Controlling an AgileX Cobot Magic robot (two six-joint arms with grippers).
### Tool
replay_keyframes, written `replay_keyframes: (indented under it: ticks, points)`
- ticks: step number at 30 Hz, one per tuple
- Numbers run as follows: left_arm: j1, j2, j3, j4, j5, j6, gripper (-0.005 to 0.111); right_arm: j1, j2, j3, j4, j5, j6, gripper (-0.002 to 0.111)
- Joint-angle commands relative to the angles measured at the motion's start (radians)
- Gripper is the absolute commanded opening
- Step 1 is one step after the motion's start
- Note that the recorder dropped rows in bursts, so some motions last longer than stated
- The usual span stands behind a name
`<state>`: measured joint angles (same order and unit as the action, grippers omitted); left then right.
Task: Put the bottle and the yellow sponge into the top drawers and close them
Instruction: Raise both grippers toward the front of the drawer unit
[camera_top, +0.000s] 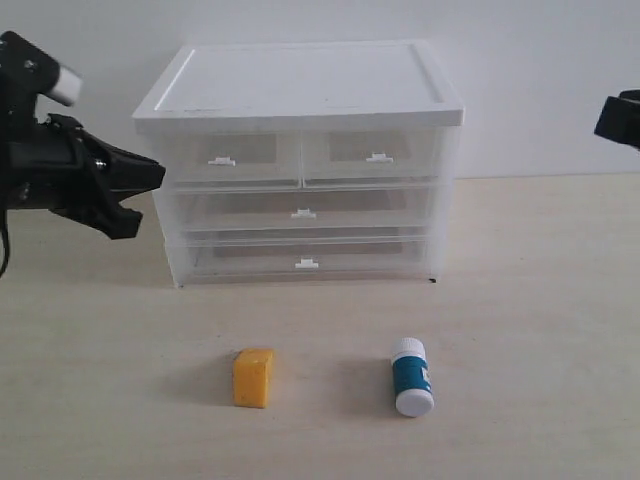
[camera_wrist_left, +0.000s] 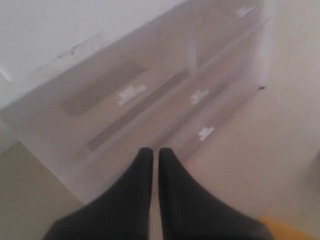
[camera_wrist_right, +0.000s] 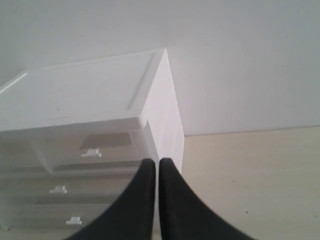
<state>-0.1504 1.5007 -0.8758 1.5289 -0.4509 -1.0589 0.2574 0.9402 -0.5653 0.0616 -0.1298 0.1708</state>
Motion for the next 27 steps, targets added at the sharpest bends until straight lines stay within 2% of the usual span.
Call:
replay_keyframes:
  ticks: [1, 5, 11, 14, 16, 18, 19, 22, 25, 27]
  points:
    - [-0.067, 0.055, -0.041, -0.125, 0.089, 0.177, 0.008, 0.002, 0.067, -0.007, 0.000, -0.093, 0.010, 0.000]
    - [-0.072, 0.107, -0.092, -0.195, 0.087, 0.193, 0.021, 0.002, 0.134, -0.007, 0.000, -0.149, 0.016, 0.000]
    - [-0.072, 0.155, -0.116, -0.235, 0.080, 0.295, 0.024, 0.002, 0.215, -0.007, -0.034, -0.157, 0.067, 0.000]
    - [-0.072, 0.157, -0.116, -0.256, 0.085, 0.354, 0.035, 0.013, 0.245, -0.007, -0.034, -0.161, 0.074, 0.000]
    - [-0.072, 0.157, -0.116, -0.274, 0.091, 0.382, 0.043, 0.040, 0.257, -0.007, -0.052, -0.161, 0.096, 0.000]
    - [-0.072, 0.163, -0.118, -0.324, 0.104, 0.408, 0.043, 0.087, 0.268, -0.007, -0.101, -0.153, 0.145, 0.000]
    - [-0.072, 0.175, -0.118, -0.391, 0.106, 0.462, 0.042, 0.143, 0.284, -0.007, -0.144, -0.165, 0.176, 0.000]
    - [-0.072, 0.213, -0.118, -0.487, 0.104, 0.535, 0.042, 0.204, 0.341, -0.021, -0.147, -0.239, 0.200, 0.000]
    - [-0.072, 0.242, -0.119, -0.499, 0.100, 0.577, 0.042, 0.204, 0.417, -0.084, -0.272, -0.246, -0.024, 0.007]
    - [-0.072, 0.251, -0.120, -0.534, 0.094, 0.605, 0.042, 0.204, 0.450, -0.114, -0.341, -0.244, -0.204, 0.022]
